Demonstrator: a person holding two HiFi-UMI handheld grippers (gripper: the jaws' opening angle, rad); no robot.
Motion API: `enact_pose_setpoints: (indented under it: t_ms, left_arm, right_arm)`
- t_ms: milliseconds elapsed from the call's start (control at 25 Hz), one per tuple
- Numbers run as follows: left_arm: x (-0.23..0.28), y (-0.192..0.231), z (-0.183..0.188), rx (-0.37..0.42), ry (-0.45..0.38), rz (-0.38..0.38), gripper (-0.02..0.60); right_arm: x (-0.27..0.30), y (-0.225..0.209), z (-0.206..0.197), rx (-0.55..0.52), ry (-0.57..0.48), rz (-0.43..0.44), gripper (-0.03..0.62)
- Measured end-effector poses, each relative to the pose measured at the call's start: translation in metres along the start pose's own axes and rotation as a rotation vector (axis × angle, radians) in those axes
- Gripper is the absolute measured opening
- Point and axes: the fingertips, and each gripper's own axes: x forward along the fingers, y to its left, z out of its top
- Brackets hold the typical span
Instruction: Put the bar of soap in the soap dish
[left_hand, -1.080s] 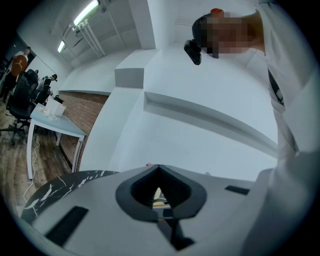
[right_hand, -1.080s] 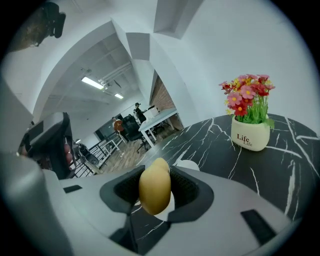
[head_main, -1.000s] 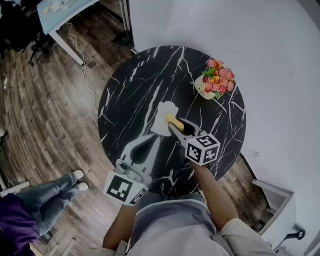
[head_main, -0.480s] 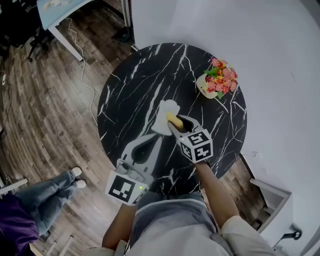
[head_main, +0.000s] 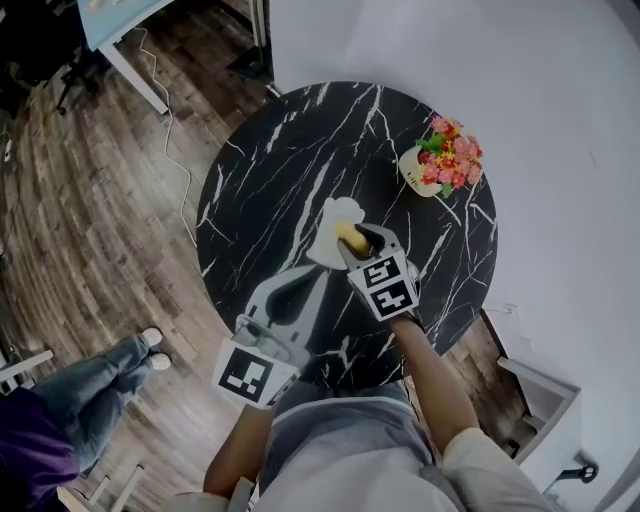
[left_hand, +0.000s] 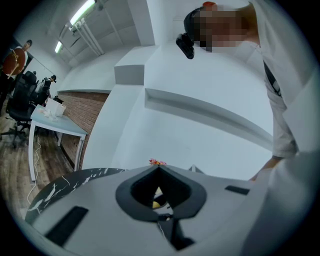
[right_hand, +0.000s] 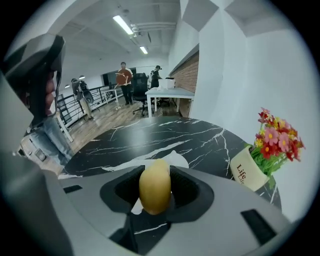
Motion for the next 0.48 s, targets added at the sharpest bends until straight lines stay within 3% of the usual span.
enact_pose_setpoints:
  t_ms: [480]
  left_arm:
    - [0.001, 0.007, -0.001, 0.001, -0.01, 0.004, 0.002]
  right_arm:
    - [0.012, 0.002, -0.002, -0.232, 0.114, -0.091, 0.16]
